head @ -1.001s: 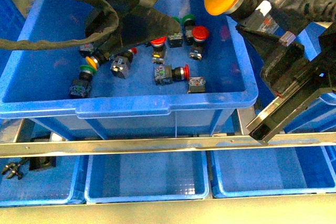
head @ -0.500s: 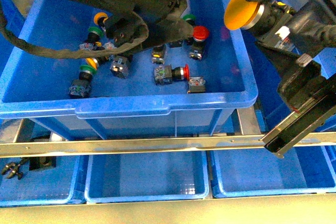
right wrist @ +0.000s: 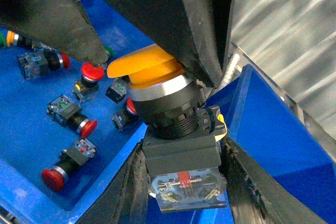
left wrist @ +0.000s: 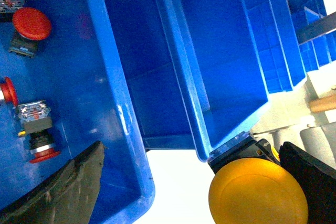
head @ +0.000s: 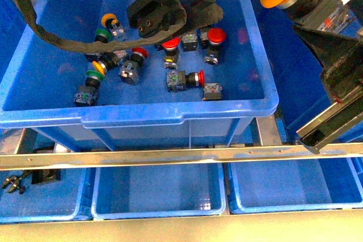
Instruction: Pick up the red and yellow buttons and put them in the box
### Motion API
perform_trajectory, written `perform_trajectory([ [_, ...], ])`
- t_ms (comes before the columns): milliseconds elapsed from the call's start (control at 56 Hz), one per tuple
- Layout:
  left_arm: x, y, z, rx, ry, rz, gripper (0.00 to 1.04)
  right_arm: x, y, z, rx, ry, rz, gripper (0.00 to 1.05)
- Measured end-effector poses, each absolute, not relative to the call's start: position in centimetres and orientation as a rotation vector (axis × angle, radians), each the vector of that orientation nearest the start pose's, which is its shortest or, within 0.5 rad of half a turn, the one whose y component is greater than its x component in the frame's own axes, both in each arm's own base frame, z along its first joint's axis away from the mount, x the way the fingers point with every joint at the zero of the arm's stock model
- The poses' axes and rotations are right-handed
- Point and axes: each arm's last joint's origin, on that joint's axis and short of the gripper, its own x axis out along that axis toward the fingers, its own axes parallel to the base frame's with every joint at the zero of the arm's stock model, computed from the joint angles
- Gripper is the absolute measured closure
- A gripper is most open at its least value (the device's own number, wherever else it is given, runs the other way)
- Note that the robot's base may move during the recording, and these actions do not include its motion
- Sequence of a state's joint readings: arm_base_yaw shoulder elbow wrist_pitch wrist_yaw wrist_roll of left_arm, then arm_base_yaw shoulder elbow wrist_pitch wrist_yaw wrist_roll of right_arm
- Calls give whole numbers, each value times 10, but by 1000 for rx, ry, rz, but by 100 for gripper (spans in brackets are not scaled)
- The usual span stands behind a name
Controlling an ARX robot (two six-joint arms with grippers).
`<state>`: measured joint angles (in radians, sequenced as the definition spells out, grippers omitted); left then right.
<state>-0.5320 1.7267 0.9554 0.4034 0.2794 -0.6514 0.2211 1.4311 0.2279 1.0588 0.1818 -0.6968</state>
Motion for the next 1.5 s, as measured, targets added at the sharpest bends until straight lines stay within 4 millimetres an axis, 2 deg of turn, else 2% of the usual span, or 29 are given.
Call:
perform_trajectory([
  [143, 308, -191, 199, -604, 629, -651, 8, 219, 44, 145, -722, 115, 101, 73],
  [340, 307, -185, 195, -792, 724, -650, 8, 219, 45, 145, -721, 108, 114, 73],
  [590, 306, -185, 195, -846, 776, -678, 8, 220, 45, 140, -697, 96, 105, 73],
  [608, 306, -185, 195, -850, 778, -681, 8, 220, 43, 138, -688, 119, 48, 73],
  [679, 309, -176, 204, -886, 737, -656, 8, 217, 27, 127, -654, 221, -127, 73],
  [751, 317, -164, 222, -911, 662, -611, 8, 211, 13, 118, -633, 295, -238, 73],
  [804, 321, -160, 234, -926, 607, -612, 8, 208, 13, 115, -615, 294, -217, 73],
  [876, 319, -166, 238, -927, 598, -646, 8, 208, 14, 116, -596, 268, -187, 73],
  [965, 313, -177, 236, -903, 646, -678, 8, 207, 12, 116, -589, 274, -195, 73],
  [1144, 314, -174, 236, -899, 635, -662, 8, 204, 2, 115, -584, 296, -204, 73],
  [1215, 312, -174, 234, -871, 707, -634, 8, 204, -2, 117, -586, 298, -196, 73],
  [1394, 300, -159, 217, -824, 776, -542, 8, 208, -5, 121, -601, 295, -197, 73],
  [1501, 292, -148, 215, -819, 768, -513, 8, 208, -5, 123, -604, 289, -187, 73],
])
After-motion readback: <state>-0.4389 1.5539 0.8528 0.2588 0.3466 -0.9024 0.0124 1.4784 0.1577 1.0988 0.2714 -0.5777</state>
